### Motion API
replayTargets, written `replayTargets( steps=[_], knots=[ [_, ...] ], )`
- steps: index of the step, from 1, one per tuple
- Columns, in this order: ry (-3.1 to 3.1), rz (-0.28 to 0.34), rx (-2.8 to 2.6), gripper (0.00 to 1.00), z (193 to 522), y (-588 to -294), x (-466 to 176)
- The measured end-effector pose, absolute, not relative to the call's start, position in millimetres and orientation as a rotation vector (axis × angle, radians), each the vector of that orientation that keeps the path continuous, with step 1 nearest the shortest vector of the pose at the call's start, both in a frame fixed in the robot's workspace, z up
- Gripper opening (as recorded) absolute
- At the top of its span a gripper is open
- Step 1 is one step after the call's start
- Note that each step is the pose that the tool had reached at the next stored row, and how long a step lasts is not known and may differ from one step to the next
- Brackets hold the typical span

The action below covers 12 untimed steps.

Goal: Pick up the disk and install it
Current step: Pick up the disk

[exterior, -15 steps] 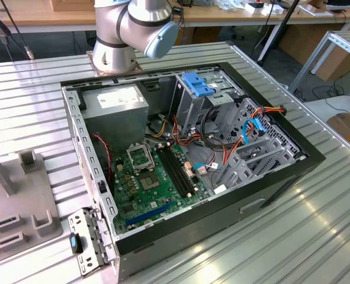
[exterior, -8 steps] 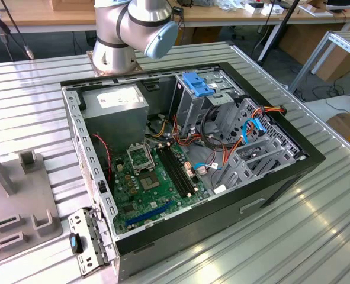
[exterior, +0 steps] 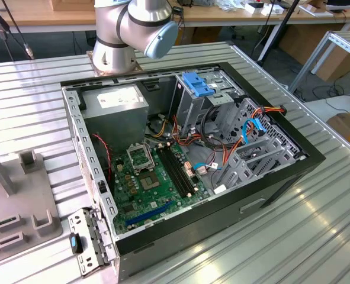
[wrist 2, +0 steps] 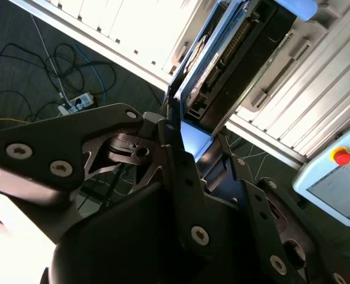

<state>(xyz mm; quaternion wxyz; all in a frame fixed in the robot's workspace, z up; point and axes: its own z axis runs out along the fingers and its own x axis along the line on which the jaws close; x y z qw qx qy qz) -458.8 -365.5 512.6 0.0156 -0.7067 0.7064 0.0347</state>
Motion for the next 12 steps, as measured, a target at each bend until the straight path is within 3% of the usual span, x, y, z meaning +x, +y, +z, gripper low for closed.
replayTargets(
  steps=[12],
  knots=[
    [2.198,0.108,-2.199,0.36,530,-366,-459]
  ],
)
